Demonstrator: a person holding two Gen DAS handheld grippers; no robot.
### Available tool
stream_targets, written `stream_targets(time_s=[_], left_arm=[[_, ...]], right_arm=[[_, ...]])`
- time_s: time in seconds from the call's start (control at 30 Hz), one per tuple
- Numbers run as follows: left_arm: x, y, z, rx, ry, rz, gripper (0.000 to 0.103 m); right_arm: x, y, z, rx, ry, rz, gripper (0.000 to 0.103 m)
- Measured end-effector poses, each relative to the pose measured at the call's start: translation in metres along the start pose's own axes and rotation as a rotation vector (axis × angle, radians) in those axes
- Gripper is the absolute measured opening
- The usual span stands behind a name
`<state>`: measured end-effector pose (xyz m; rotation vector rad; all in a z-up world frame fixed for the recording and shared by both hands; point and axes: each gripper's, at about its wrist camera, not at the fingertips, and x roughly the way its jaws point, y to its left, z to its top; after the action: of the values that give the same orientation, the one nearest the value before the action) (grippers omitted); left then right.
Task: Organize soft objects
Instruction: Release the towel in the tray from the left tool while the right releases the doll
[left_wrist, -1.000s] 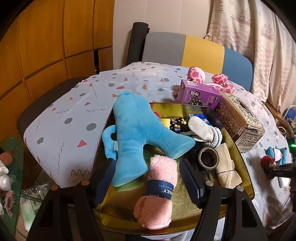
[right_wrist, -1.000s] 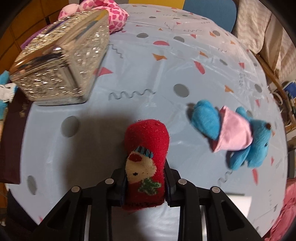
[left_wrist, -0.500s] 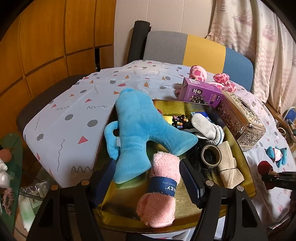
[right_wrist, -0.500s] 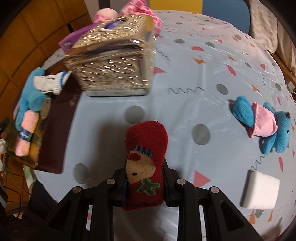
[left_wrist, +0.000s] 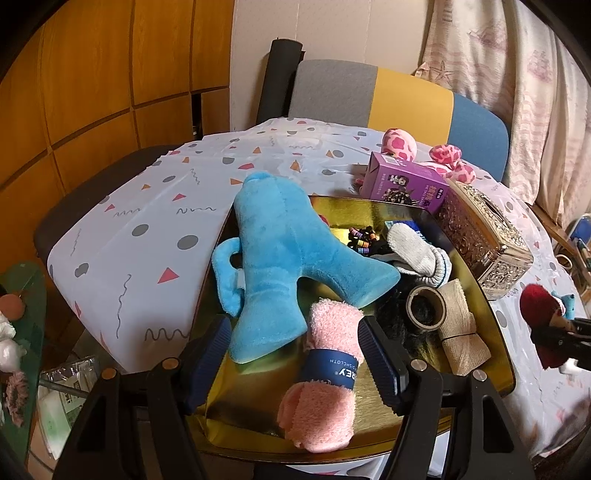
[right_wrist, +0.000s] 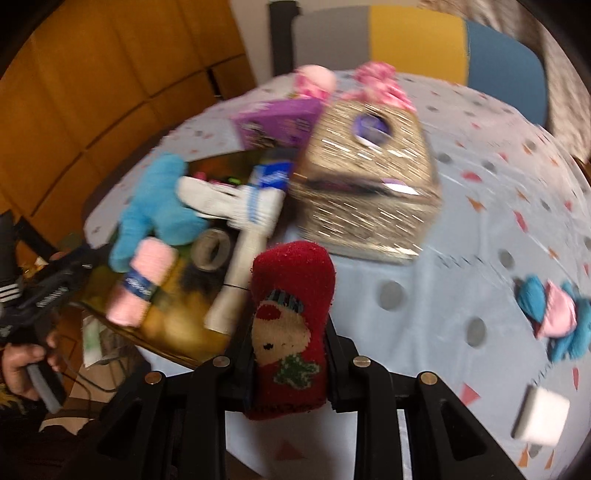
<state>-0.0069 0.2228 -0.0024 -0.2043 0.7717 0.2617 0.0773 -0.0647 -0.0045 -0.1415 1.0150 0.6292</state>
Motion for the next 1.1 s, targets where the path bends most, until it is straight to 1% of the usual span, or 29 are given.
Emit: stream_targets(time_s=[0.17, 0.33, 0.4, 0.5, 0.57, 0.73, 0.83, 0.9, 1.07, 1.1], left_arm=[[-0.002, 0.01, 0.001, -0.029, -0.01, 0.019, 0.072], [-0.004, 0.026, 0.001, -0.064, -0.017, 0.051, 0.072], [-0.003, 0.033, 0.0, -0.077, -0.014, 0.065, 0.072], [-0.003, 0.038, -0.002, -0.085, -0.009, 0.075, 0.072], [-0.004, 0.039, -0.003, -0.084, -0.009, 0.077, 0.072], [-0.004, 0.039, -0.005, -0.082, -0.01, 0.077, 0.072], [-0.003, 0.038, -0.005, -0.077, -0.005, 0.072, 0.072], [-0.003, 0.037, -0.006, -0.075, -0.005, 0.069, 0.072], [-0.003, 0.034, -0.007, -0.067, -0.004, 0.064, 0.072], [-0.004, 0.033, -0.007, -0.065, -0.005, 0.064, 0.072]], right_arm=[[0.013, 0.046, 0.017, -0.092, -0.006, 0.083, 0.027], [0.04, 0.087, 0.022, -0.169, 0.032, 0.145, 0.027], [0.056, 0.104, 0.022, -0.205, 0.061, 0.153, 0.027], [0.081, 0.122, 0.019, -0.251, 0.109, 0.13, 0.027], [0.097, 0.127, 0.016, -0.264, 0.143, 0.104, 0.027], [0.114, 0.13, 0.009, -0.274, 0.196, 0.098, 0.027], [0.118, 0.128, 0.006, -0.269, 0.202, 0.087, 0.029], [0.12, 0.128, 0.006, -0.26, 0.203, 0.078, 0.032], [0.12, 0.128, 0.005, -0.265, 0.203, 0.072, 0.036], [0.119, 0.127, 0.005, -0.262, 0.2, 0.071, 0.038]])
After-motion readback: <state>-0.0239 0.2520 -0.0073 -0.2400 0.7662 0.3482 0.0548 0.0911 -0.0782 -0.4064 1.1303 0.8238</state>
